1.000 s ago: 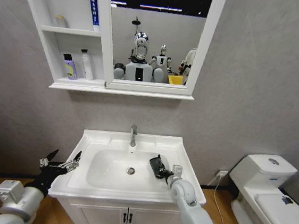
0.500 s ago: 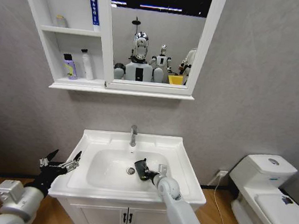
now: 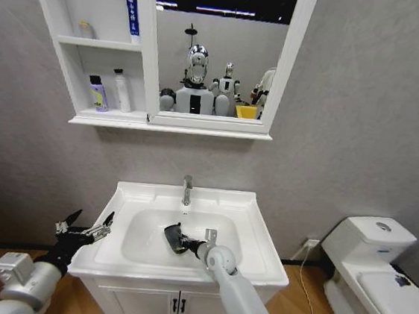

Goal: Move facial cleanser and shampoo from washbasin to cabinet, then wipe washbasin with towel.

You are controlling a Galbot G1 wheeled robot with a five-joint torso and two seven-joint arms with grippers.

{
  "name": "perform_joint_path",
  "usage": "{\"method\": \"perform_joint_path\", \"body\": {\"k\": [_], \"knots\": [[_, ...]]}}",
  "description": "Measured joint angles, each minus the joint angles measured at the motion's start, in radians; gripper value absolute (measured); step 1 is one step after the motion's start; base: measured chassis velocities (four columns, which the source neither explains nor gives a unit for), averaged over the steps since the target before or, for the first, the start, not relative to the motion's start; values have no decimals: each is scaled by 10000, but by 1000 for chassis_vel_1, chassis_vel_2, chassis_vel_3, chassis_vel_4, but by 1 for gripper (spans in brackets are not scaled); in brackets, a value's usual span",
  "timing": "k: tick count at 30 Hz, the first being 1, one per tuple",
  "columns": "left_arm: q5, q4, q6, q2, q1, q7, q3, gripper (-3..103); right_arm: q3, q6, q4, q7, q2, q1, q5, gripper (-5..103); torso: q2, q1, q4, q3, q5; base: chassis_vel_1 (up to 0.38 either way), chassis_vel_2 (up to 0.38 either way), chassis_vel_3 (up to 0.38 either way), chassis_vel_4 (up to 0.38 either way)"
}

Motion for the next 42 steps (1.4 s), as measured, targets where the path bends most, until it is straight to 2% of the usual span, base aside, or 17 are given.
{"method": "perform_joint_path", "body": {"k": [13,23,32,38,42], "knots": [[1,0,0,0,0,0,0,100,352,-333,570,555,-438,-347,-1,0,1,0,-1,0,0,0,0,0,0],[0,0,0,0,0,0,0,100,1137,-531,1110,892,-788,-645,124,0,0,0,-2,0,1,0,0,0,0],[0,0,0,0,0,0,0,100,1580,-542,2081,1710,-1107,-925,418,0,0,0,-1,0,1,0,0,0,0],[0,0,0,0,0,0,0,100,1834,-545,2663,1798,-1277,-1225,63,0,0,0,-1,-1,1,0,0,0,0],[0,0,0,0,0,0,0,100,2341,-546,3146,1690,-1347,-1421,-609,0,0,0,-1,-1,0,0,0,0,0]]}}
